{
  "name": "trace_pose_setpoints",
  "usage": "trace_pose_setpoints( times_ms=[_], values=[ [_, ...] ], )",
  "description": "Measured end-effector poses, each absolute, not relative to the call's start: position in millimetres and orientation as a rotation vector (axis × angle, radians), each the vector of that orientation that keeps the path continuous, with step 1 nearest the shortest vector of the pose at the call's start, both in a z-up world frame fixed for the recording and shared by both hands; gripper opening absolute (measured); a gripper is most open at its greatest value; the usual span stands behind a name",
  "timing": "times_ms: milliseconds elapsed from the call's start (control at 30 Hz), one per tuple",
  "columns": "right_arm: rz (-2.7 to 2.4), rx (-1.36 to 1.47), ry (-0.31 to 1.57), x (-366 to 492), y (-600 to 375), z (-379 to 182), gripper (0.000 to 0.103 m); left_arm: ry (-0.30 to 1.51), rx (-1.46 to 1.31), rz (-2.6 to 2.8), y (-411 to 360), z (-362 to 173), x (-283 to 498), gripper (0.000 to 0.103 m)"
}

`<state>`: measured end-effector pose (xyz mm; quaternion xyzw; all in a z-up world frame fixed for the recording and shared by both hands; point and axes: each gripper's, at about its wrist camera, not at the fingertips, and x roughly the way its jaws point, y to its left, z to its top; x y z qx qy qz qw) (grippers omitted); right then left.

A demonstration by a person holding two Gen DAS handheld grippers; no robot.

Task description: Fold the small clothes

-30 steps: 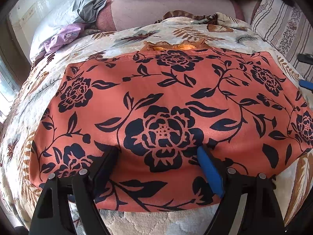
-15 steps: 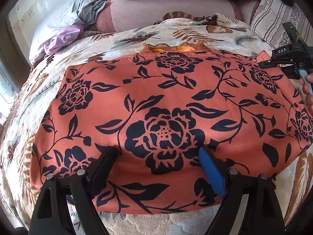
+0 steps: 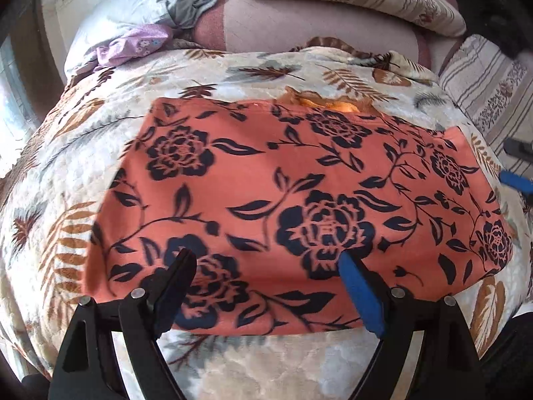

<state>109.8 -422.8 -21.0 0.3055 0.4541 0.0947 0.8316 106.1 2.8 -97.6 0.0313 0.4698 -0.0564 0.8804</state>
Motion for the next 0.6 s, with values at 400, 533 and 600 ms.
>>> trace_pose_setpoints(
  times_ms=[400,533,600],
  values=[
    [0.204,0.864,1.003,57.9,-405.2,-82.1,0.073,1.017,-0.059,0.05,85.4,-99.5,91.2,0.087],
    [0.201,0.869,1.043,53.1,-408.3,-99.9,0.073,1.074,-0.067,0.16,101.9,-113.5,106.2,0.087],
    [0.188,0.919,1.015,48.9,-416.3,-97.3,0.073,1.073,-0.142,0.161,117.4,-116.3,98.7,0.087]
  ],
)
